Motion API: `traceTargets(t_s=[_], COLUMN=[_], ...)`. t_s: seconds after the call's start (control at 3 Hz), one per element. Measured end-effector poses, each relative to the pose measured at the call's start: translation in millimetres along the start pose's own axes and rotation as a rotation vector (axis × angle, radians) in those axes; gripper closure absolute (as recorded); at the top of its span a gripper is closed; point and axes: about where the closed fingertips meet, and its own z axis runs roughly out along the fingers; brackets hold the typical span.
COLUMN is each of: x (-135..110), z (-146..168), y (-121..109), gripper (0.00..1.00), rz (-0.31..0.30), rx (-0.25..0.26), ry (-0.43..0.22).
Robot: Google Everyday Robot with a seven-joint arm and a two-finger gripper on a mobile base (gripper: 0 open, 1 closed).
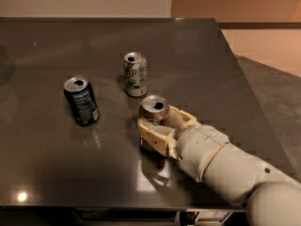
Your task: Place orange can upright
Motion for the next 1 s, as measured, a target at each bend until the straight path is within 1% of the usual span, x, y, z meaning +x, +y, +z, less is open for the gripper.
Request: traceTargets(t_s=[0.33,0.67,1.0], x=[1.2,0.7,0.7], z=[1.1,1.5,1.5], y=[-2.1,-2.4,-2.4], gripper=[0.13,0.00,0.00], rz=[-0.007,-0.007,-0.007], rx=[0.001,0.001,0.001], ry=[0.003,0.001,0.001])
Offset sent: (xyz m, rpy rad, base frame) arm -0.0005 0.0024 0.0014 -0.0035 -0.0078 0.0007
